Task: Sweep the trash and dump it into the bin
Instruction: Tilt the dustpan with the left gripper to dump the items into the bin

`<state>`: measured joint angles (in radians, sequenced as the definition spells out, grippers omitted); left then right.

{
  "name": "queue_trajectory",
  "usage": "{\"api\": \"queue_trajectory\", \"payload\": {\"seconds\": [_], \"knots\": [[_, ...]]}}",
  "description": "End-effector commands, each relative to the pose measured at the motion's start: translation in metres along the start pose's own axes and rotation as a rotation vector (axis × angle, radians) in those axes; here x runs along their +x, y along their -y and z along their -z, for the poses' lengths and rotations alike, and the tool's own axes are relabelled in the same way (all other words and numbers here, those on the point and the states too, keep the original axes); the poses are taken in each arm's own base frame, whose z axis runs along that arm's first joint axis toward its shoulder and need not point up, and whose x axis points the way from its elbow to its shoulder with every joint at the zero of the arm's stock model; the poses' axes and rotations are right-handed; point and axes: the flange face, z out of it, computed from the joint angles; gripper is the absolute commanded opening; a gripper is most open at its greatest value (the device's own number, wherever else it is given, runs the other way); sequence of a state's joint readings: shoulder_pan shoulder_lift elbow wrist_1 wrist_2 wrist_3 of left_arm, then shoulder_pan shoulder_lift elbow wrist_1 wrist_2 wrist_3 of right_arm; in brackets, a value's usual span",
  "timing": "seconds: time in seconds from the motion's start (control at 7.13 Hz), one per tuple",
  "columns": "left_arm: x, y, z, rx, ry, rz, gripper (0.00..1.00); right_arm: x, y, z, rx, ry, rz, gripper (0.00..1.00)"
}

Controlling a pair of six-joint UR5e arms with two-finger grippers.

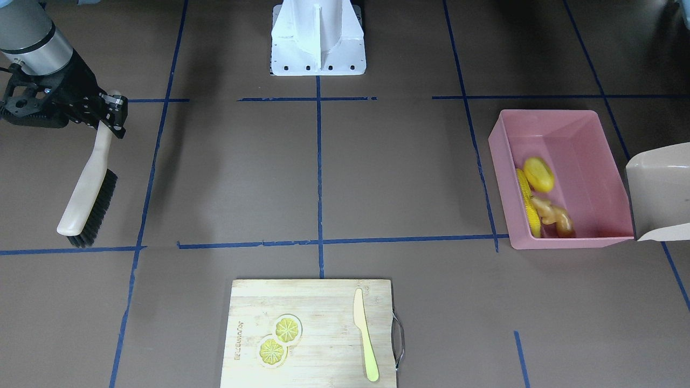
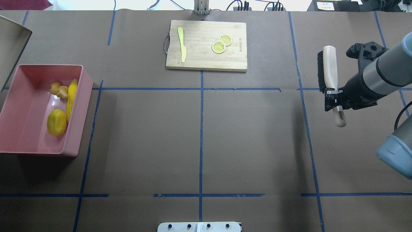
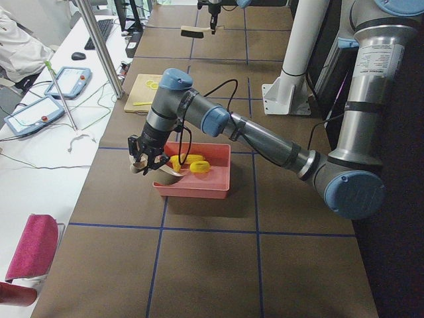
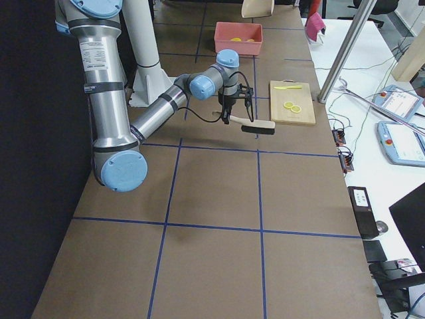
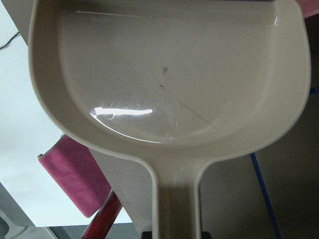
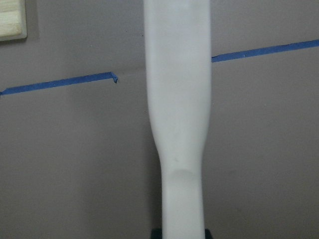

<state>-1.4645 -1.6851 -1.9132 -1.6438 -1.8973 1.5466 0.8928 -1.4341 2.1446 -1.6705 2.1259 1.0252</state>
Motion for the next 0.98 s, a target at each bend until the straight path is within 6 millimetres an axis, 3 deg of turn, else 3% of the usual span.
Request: {"api": "queue_trajectory", "payload": {"seconds": [0.0, 0.14, 0.28, 0.42, 0.56, 0.84], "knots": [[-0.011, 0.005, 0.012, 0.011, -0.041, 0.073, 0.02, 0.0, 0.0, 0.0, -0.001, 0.001, 0.004, 0.0], [-0.032, 0.022, 0.023, 0.113, -0.068, 0.213, 0.02, 0.0, 0.0, 0.0, 0.001, 0.002, 0.004, 0.0], [-0.04, 0.04, 0.028, 0.27, -0.103, 0.352, 0.02, 0.002, 0.0, -0.001, -0.001, -0.001, 0.004, 0.0], [-0.067, 0.06, 0.052, 0.344, -0.096, 0.503, 0.02, 0.005, -0.001, -0.003, -0.004, -0.007, 0.009, 0.0], [-0.09, 0.128, 0.058, 0.405, -0.132, 0.522, 0.02, 0.007, 0.0, -0.005, -0.007, -0.011, 0.024, 0.0], [-0.08, 0.27, 0.052, 0.491, -0.26, 0.502, 0.05, 0.009, 0.004, -0.013, -0.009, -0.014, 0.021, 0.0]]}}
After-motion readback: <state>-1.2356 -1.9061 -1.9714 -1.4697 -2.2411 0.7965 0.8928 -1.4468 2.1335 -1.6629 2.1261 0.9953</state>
